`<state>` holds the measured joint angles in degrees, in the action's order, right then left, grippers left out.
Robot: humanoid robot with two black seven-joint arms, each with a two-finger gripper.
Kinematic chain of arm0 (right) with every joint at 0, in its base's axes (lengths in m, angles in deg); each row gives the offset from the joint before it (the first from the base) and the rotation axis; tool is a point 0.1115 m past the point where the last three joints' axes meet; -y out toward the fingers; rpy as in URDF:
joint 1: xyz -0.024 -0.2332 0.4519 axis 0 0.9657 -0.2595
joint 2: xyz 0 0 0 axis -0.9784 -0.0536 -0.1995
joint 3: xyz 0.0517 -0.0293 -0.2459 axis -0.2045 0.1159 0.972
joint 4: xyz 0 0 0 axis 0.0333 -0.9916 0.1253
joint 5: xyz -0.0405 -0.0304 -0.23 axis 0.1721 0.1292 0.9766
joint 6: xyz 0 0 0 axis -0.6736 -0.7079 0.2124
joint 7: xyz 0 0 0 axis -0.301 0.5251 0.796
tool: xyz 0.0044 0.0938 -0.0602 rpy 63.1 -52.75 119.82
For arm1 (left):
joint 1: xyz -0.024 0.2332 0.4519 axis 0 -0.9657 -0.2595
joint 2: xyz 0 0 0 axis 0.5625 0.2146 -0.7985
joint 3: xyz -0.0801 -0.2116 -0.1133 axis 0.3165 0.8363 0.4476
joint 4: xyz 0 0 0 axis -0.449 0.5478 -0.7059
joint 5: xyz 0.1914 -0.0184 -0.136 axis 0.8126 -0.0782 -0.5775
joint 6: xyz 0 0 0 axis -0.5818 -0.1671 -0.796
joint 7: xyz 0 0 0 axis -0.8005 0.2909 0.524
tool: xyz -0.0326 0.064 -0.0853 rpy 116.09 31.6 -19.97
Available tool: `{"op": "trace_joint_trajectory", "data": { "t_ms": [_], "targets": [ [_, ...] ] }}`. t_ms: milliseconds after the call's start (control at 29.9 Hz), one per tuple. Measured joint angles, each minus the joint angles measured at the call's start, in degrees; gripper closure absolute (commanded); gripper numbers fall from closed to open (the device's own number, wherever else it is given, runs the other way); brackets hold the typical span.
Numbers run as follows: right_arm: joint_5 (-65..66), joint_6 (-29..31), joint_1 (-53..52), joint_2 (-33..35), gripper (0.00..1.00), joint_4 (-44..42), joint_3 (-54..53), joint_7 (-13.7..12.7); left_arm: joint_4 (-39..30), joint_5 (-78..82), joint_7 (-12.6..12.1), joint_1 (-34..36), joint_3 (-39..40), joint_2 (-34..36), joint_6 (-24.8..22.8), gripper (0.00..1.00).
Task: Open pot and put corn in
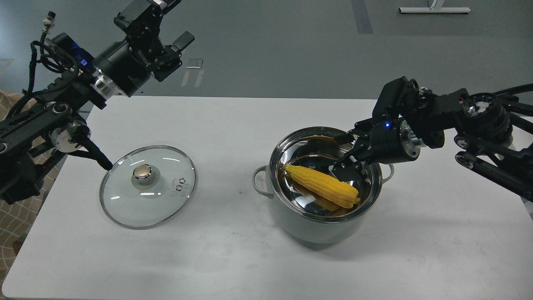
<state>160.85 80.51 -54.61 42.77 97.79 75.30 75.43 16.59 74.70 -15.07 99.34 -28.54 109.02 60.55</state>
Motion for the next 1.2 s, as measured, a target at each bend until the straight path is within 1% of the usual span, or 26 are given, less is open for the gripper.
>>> {"op": "trace_joint_trajectory", "data": {
  "t_ms": [100, 167, 267, 368, 501, 601, 668, 802, 902, 1036, 1203],
  "targets": [
    [-3.3, 0.0, -2.5, -1.0, 0.03, -5.8, -3.0, 0.0, 0.6, 0.0, 0.0, 0.0, 0.1, -0.9, 0.4, 0.02],
    [-7.2, 0.0, -4.2, -2.0, 0.0, -10.1, -4.3, 0.0, 1.0, 0.0, 0.0, -0.1, 0.1, -1.6, 0.6, 0.02],
    [-15.1, 0.0, -7.1, -4.6, 0.0, -18.7, -6.1, 0.0, 1.8, -0.1, 0.0, -0.2, 0.6, -2.8, 0.9, 0.02],
    [-22.6, -0.7, -8.1, -7.0, 0.0, -26.6, -8.4, 0.0, 2.4, 0.0, 0.0, -0.2, 0.7, -4.0, 2.3, 0.02],
    [-36.3, -6.4, -5.6, -9.4, 0.0, -33.9, -12.3, 0.0, 4.9, -0.3, 0.0, -0.2, 0.7, -6.2, 5.5, 0.02],
    [-47.8, -10.1, -2.2, -10.4, 0.0, -36.2, -13.2, 0.0, 7.9, -0.5, 0.0, -0.3, 0.7, -8.0, 5.7, 0.02],
    [-55.4, -11.2, 0.2, -10.6, 0.0, -37.0, -13.4, 0.0, 9.4, -0.6, 0.0, -0.3, 0.7, -9.5, 5.5, 0.02],
    [-67.7, -11.7, 4.5, -10.6, 0.0, -37.4, -13.5, 0.0, 11.7, -0.7, 0.0, -0.3, 0.7, -12.5, 4.7, 0.02],
    [-76.4, -11.7, 8.1, -10.6, 0.0, -37.4, -13.7, 0.0, 15.2, -1.4, 0.0, -0.3, 0.7, -15.2, 3.2, 0.02],
    [-84.9, -11.6, 12.4, -12.3, 0.0, -37.3, -15.9, 0.0, 21.5, -3.9, 0.0, -0.3, 0.8, -19.5, -0.2, 0.02],
    [-87.1, -11.5, 17.2, -15.9, 0.0, -38.3, -23.7, 0.0, 29.1, -6.0, 0.0, -0.3, 0.9, -23.0, -6.8, 0.02]
  ]
}}
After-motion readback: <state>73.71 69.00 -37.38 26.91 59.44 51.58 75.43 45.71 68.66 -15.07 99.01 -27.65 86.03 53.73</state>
